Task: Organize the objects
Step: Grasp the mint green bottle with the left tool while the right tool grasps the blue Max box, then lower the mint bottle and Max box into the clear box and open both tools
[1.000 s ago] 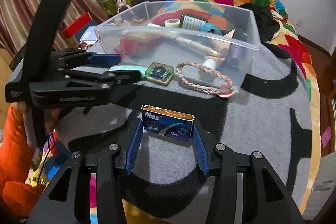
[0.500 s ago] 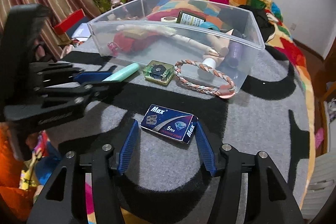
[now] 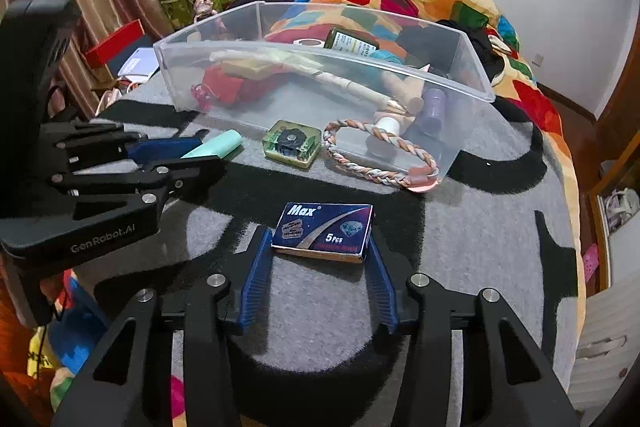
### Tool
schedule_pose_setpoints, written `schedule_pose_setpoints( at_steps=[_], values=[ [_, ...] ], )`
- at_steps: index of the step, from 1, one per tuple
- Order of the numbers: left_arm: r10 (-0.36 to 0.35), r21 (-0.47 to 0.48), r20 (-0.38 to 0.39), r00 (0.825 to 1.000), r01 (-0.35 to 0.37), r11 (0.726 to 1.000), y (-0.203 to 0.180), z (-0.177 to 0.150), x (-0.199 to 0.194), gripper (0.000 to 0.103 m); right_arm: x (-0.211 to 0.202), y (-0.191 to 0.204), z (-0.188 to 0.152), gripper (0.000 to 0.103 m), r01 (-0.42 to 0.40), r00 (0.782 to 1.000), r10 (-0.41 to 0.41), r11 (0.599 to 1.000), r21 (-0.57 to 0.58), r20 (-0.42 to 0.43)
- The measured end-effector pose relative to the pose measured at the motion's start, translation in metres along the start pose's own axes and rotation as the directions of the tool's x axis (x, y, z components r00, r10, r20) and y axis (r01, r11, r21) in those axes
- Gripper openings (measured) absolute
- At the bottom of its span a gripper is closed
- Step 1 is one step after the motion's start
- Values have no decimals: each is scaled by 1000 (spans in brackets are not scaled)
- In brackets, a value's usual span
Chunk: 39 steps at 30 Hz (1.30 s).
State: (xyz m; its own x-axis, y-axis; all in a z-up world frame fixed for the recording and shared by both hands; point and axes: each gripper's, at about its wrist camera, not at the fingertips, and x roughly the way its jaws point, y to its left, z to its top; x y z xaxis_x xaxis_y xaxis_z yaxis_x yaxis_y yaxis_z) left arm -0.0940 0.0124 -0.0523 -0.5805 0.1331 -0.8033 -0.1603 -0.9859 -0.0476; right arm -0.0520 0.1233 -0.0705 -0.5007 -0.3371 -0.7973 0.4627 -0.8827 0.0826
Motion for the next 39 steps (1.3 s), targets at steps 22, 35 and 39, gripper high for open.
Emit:
schedule_pose_setpoints(
  at_steps=[22,35,39],
  values=[
    [-5,-73,229,973,23,997,15,37,-71,24,-49,-11,49,43,-25,984,21,1000,18,176],
    [25,-115,200,979,-1,993,34,72,-42,24,-30,-23,92,43,10,981,-19,999,44,194],
    [29,-126,175,984,-7,992,37,78,-27,24,-6,-29,101,43,5,989,-15,998,65,150]
  ],
)
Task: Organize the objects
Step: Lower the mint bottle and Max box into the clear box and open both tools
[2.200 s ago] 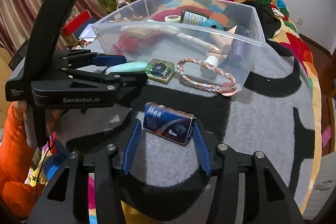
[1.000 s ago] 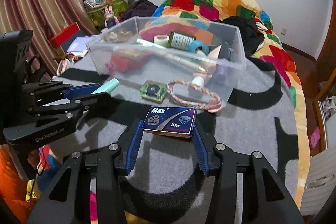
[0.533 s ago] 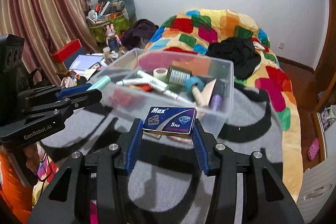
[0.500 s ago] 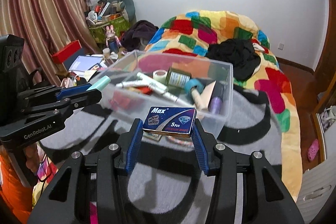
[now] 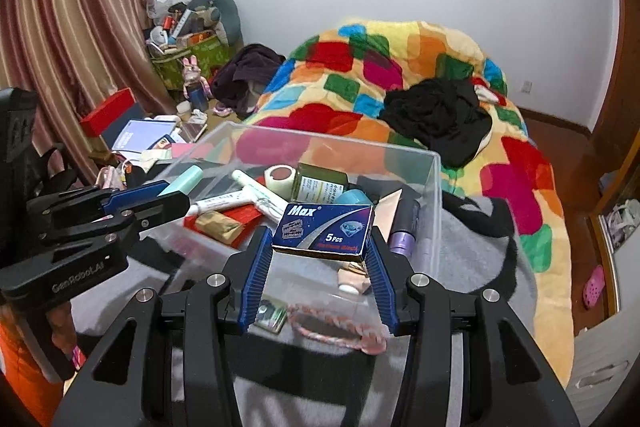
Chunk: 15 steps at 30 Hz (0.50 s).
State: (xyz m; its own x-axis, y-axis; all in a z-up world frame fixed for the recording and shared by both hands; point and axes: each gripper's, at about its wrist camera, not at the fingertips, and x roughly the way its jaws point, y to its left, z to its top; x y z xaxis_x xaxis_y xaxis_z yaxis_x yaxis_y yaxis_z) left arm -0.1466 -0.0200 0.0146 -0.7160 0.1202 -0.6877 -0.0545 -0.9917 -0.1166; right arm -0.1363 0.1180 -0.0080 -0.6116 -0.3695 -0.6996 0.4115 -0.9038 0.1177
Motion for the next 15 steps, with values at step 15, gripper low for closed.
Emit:
schedule_pose_setpoints(
  at_steps=[15],
  values=[
    [19,12,-23,1000,-18,1000,-6,5,21,24,44,2,5,45,-2,997,2,1000,-6,-78]
  ],
)
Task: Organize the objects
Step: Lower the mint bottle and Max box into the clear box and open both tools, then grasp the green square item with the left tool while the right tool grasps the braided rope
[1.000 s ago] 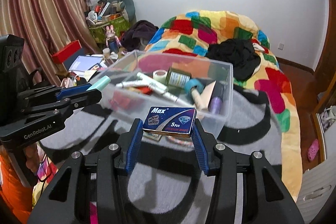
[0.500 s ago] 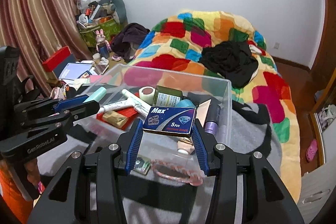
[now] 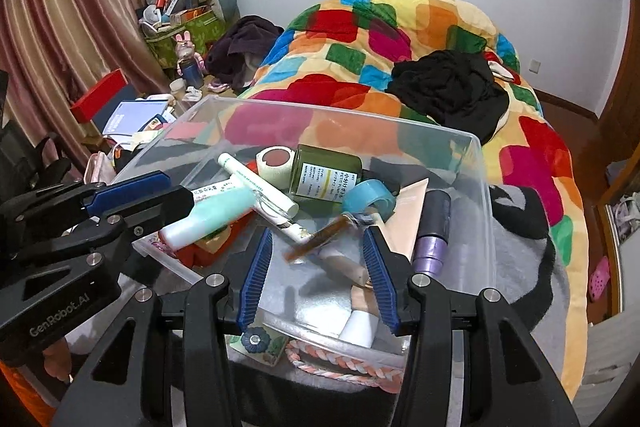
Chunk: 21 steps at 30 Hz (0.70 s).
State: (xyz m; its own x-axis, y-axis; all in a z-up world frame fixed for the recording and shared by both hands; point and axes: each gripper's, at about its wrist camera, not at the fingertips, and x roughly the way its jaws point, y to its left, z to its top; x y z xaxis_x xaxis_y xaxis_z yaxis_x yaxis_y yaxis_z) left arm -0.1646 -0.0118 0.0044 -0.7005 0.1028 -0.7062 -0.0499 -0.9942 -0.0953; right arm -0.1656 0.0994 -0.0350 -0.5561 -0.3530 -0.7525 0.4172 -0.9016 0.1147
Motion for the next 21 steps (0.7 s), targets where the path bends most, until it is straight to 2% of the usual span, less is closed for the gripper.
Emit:
schedule_pose_setpoints(
  at_steps=[7,9,11,17,21],
  values=[
    [-8,20,15,1000,8,1000,-7,-2,-11,26,-20,-1,-7,52,23,999,-22,999,-34,27],
    [-12,23,23,1000,11,1000,-9,-3,-16,30,-27,-2,-9,55,26,999,-24,999,-41,38],
    [-17,24,34,999,16,1000,-11,-5,-22,40,-36,-4,-13,60,27,998,-25,999,-41,52],
    [-16,44,67,998,13,999,-18,-14,-42,58,-60,-14,-25,63,42,995,-39,999,-34,87],
    [-28,48,69,997,25,999,-21,-23,-49,61,-68,-22,-37,63,60,995,-58,998,-23,85]
  ],
)
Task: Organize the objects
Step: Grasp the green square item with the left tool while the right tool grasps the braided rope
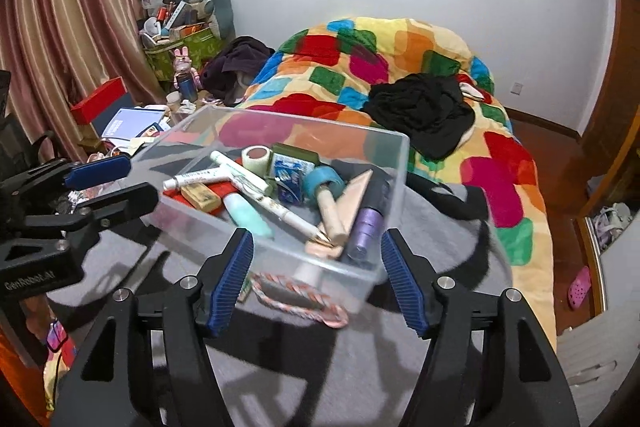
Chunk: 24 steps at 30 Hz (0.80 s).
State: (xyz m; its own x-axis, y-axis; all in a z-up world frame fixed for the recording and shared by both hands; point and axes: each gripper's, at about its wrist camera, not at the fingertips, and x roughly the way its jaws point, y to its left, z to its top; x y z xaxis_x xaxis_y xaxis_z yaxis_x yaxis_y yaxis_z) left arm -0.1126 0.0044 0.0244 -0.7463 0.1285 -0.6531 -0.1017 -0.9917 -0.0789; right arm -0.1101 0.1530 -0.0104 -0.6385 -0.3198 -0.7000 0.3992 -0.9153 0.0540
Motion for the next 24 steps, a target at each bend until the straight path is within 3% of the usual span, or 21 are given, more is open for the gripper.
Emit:
schedule_pose_setpoints(
  at_steps=[7,14,20,24],
  values=[
    [-18,6,-81,997,19,1000,-5,-26,15,65,12,-6,-29,63,13,997,-13,1000,0,-73],
    [-49,-12,-180,983,48,999,-10,-45,40,65,42,-11,-43,62,28,989,-25,999,22,-144],
    [-30,38,-217,976,39,999,-25,-43,55,65,55,-18,-47,32,10,984,5,996,83,-180],
    [-17,55,-233,972,31,998,-32,-39,64,65,54,-21,-48,19,23,986,-6,995,99,-168]
  ],
)
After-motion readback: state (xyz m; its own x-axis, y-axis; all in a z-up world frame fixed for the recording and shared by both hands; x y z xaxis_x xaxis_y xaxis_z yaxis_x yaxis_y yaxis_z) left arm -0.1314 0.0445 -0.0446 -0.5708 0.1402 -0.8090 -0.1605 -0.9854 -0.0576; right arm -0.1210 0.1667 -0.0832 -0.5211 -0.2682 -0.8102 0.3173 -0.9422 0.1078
